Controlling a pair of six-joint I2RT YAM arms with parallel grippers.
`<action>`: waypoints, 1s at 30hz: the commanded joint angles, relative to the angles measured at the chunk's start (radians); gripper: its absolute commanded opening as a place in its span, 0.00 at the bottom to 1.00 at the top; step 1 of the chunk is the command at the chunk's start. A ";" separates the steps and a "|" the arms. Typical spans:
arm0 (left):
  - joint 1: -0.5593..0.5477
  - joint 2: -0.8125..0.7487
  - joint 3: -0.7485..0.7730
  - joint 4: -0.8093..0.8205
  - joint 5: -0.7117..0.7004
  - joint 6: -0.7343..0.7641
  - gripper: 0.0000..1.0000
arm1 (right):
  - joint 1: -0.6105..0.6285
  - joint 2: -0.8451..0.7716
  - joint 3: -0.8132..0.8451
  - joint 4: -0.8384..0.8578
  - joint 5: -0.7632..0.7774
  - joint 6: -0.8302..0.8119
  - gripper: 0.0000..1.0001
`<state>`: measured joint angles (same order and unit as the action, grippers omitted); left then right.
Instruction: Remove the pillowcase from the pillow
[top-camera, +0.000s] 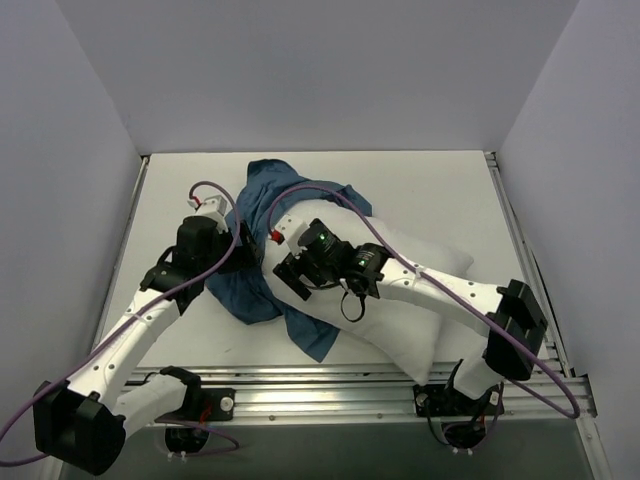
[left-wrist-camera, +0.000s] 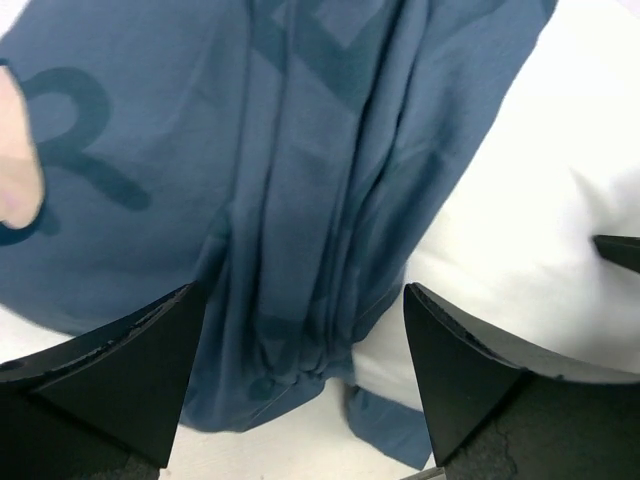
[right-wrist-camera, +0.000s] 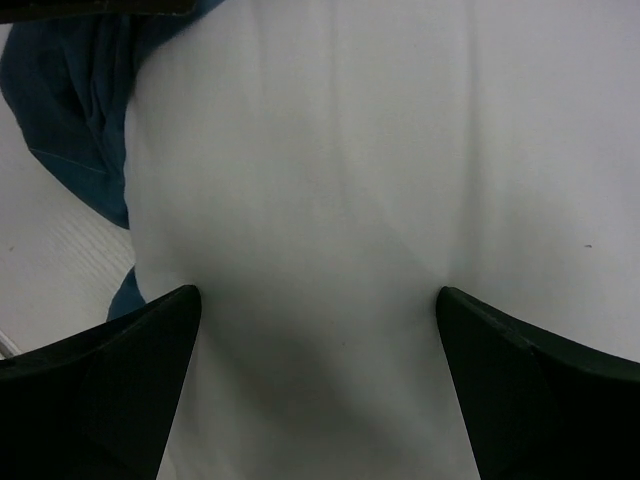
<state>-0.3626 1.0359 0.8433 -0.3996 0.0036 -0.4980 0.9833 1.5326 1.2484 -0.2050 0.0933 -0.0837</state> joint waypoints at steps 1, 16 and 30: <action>-0.025 0.026 -0.024 0.110 0.013 -0.036 0.88 | 0.012 0.058 -0.032 0.053 0.084 -0.045 1.00; -0.044 0.066 -0.093 0.174 -0.114 -0.085 0.75 | 0.002 0.126 -0.090 0.098 0.106 -0.014 0.00; -0.041 0.098 -0.093 0.122 -0.345 -0.129 0.20 | -0.026 0.000 -0.130 0.079 0.120 0.028 0.00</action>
<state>-0.4133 1.1152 0.7429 -0.2436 -0.1520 -0.6178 0.9913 1.5997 1.1564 -0.0139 0.1902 -0.0921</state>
